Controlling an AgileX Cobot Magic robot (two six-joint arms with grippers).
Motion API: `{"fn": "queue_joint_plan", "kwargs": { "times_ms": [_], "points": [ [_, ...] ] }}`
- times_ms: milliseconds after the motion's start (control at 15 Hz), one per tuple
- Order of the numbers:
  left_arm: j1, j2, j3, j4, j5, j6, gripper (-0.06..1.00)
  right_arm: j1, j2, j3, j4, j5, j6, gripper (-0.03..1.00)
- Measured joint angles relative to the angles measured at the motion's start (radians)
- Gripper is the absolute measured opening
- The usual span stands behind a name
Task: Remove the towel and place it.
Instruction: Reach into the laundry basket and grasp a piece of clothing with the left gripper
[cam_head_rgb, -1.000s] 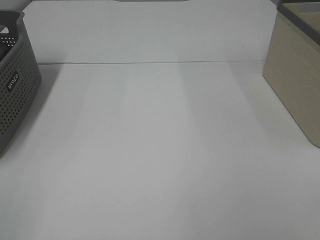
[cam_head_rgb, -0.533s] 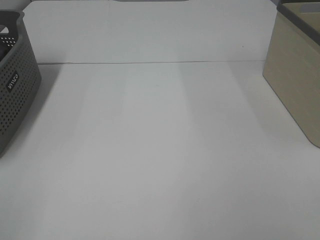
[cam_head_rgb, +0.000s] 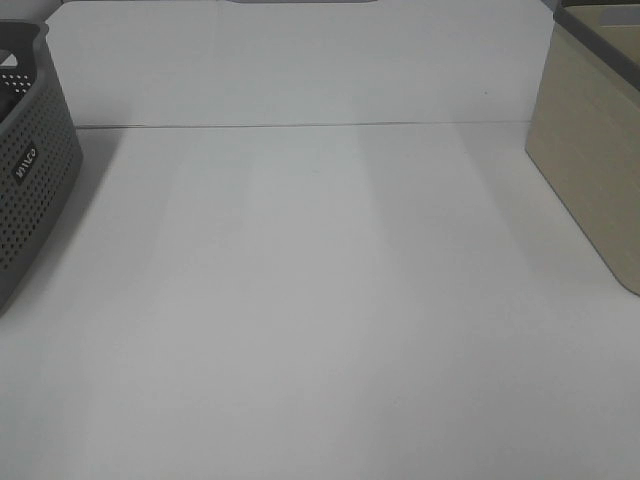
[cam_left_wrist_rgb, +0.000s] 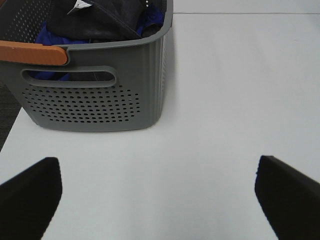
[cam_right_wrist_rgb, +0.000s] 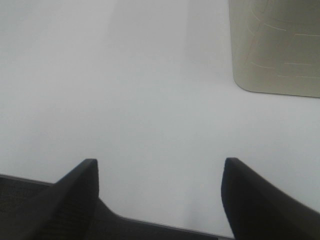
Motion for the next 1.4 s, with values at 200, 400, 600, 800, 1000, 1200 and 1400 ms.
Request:
{"fn": "queue_joint_plan", "kwargs": {
  "times_ms": [200, 400, 600, 800, 1000, 1200, 1400],
  "points": [
    [0.000, 0.000, 0.000, 0.000, 0.000, 0.000, 0.99, 0.000, 0.000, 0.000, 0.000, 0.000, 0.000, 0.69],
    [0.000, 0.030, -0.013, 0.000, 0.023, 0.033, 0.99, 0.000, 0.000, 0.000, 0.000, 0.000, 0.000, 0.69],
    [0.000, 0.291, -0.158, -0.002, 0.131, 0.213, 0.99, 0.000, 0.000, 0.000, 0.000, 0.000, 0.000, 0.69],
    [0.000, 0.567, -0.379, 0.011, 0.140, 0.348, 0.99, 0.000, 0.000, 0.000, 0.000, 0.000, 0.000, 0.69],
    [0.000, 0.913, -0.688, 0.046, 0.140, 0.597, 0.99, 0.000, 0.000, 0.000, 0.000, 0.000, 0.000, 0.69],
    [0.000, 1.180, -0.894, 0.192, 0.139, 0.705, 0.99, 0.000, 0.000, 0.000, 0.000, 0.000, 0.000, 0.69],
    [0.013, 1.360, -1.014, 0.350, 0.138, 0.762, 0.99, 0.000, 0.000, 0.000, 0.000, 0.000, 0.000, 0.69]
  ]
}}
